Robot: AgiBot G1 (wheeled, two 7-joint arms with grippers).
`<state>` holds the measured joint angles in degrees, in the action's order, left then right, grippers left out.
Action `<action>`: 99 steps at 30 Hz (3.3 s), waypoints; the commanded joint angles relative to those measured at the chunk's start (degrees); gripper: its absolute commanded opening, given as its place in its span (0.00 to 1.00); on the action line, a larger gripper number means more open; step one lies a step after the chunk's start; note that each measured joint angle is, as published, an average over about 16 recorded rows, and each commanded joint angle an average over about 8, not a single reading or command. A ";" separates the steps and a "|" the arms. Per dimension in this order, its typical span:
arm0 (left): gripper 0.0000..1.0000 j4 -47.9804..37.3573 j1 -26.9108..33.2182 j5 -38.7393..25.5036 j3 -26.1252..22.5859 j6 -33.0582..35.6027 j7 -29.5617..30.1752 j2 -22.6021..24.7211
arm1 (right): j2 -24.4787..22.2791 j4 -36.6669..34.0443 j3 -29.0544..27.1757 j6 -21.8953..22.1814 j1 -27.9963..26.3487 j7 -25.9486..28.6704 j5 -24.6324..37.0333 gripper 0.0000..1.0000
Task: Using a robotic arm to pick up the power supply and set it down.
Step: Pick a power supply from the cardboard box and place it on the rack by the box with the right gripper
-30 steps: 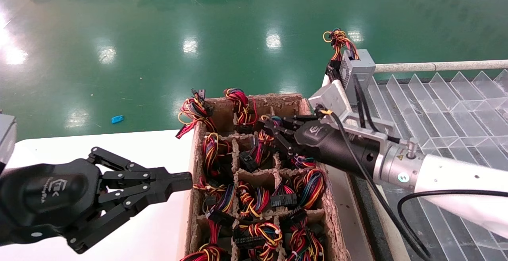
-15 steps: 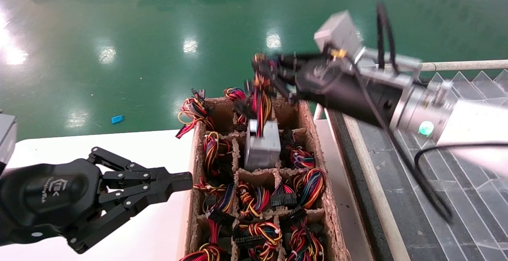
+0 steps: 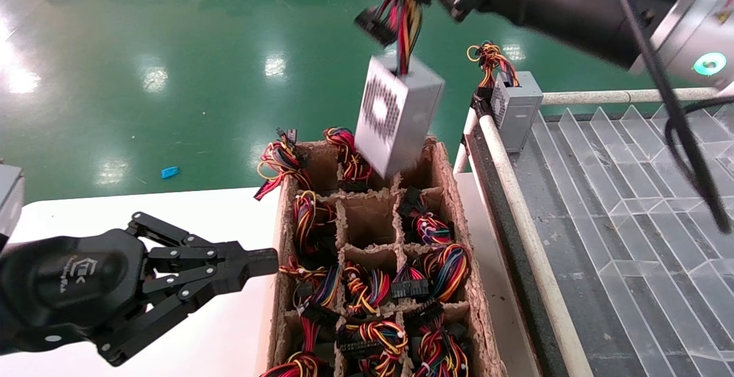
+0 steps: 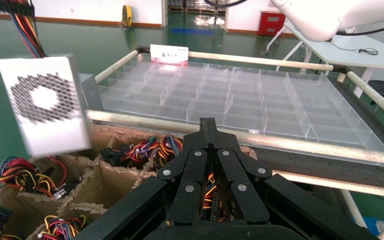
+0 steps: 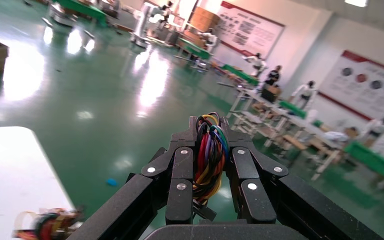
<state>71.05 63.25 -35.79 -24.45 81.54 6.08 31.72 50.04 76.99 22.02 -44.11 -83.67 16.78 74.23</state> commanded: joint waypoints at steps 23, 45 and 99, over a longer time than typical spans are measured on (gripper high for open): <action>0.00 0.00 0.00 0.00 0.00 0.00 0.00 0.00 | -12.78 -0.26 -4.01 7.38 3.81 4.02 6.42 0.00; 0.00 0.00 0.00 0.00 0.00 0.00 0.00 0.00 | -15.88 -2.13 -3.09 14.05 11.11 9.51 12.36 0.00; 0.00 0.00 0.00 0.00 0.00 0.00 0.00 0.00 | 1.41 -21.52 -0.81 13.61 5.04 -5.34 8.95 0.32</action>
<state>71.05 63.25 -35.79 -24.46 81.54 6.08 31.72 51.44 55.52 21.23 -30.46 -78.67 11.59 83.24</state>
